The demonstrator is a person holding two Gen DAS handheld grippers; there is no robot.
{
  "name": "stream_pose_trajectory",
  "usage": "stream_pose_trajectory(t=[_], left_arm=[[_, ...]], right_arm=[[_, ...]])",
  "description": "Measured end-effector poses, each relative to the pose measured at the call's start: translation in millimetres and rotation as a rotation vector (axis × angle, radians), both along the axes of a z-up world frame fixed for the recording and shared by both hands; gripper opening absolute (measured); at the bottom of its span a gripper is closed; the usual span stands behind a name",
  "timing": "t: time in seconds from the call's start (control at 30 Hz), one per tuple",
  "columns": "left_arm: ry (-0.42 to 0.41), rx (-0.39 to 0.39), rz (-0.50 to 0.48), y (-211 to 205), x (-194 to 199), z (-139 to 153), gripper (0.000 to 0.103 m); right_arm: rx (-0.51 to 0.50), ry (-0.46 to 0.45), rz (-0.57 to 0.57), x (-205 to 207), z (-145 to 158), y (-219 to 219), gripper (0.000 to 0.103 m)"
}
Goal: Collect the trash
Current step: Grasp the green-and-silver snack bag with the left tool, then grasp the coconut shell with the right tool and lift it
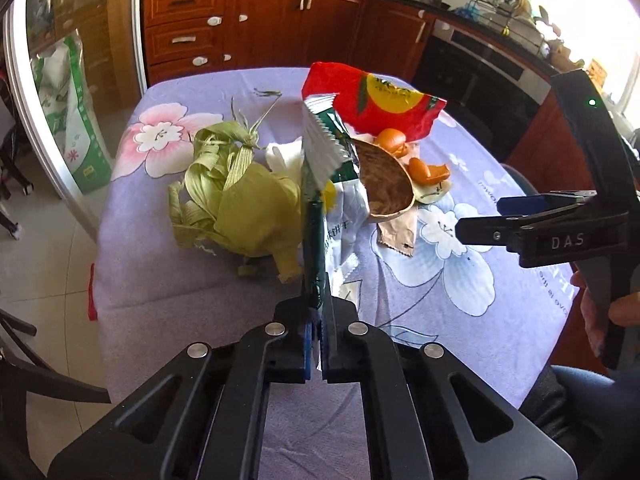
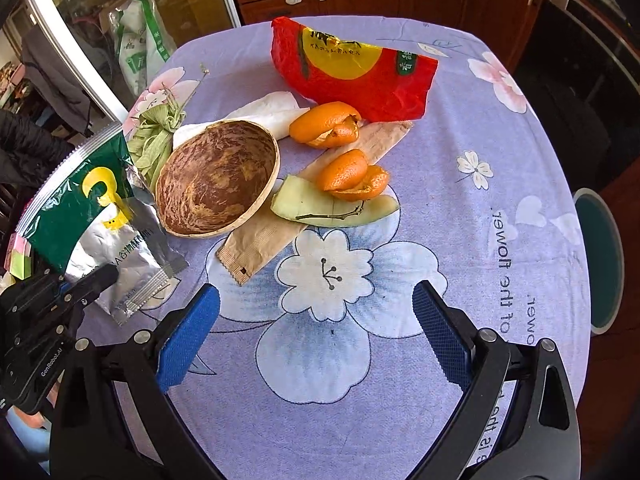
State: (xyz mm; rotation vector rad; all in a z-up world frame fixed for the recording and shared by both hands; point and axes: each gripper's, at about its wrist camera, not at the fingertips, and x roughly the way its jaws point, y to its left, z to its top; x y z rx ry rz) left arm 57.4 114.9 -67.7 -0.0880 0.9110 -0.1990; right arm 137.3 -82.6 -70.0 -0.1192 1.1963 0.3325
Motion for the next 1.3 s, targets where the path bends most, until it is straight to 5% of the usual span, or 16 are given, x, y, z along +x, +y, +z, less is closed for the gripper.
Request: stream_pose_trajectory(t=[0.27,0.43,0.47,0.53,0.57,0.9,0.97,1.03,1.3], left_arm=[[-0.077,0.013,0.024,16.2,7.2,42.1,0.002],[-0.046,-0.018,0.035,25.0,32.2,33.4,0.002],[-0.043,-0.021,0.035,25.4,33.9,31.5,0.002],[-0.038,-0.025,0.032,25.2,35.2,27.4,0.002],[-0.034,-0.028,0.029,26.2,35.8,25.2,0.002],[0.023,-0.086,-0.003,35.3,42.1,10.4,0.003],[0.024,-0.088,-0.005,34.5,42.6,10.4,0.003],[0.024,-0.085,-0.004,32.8,42.4,10.8,0.003],[-0.002,-0.035,-0.001,20.3,37.0,25.6,0.003]], right_arm=[[0.031,-0.035,-0.009,9.5,5.7,5.9,0.093],[0.032,-0.125,0.011,22.8,19.4,19.2,0.092],[0.029,-0.145,0.018,26.4,21.5,21.7,0.090],[0.023,-0.155,0.031,34.5,21.9,27.8,0.065],[0.018,-0.147,0.037,39.5,19.4,30.7,0.061],[0.023,-0.072,0.108,71.1,-11.4,60.0,0.057],[0.027,-0.055,0.123,73.2,-17.9,64.8,0.043],[0.038,-0.037,0.124,72.8,-21.7,67.4,0.018],[0.044,-0.133,0.114,57.4,14.4,54.4,0.008]])
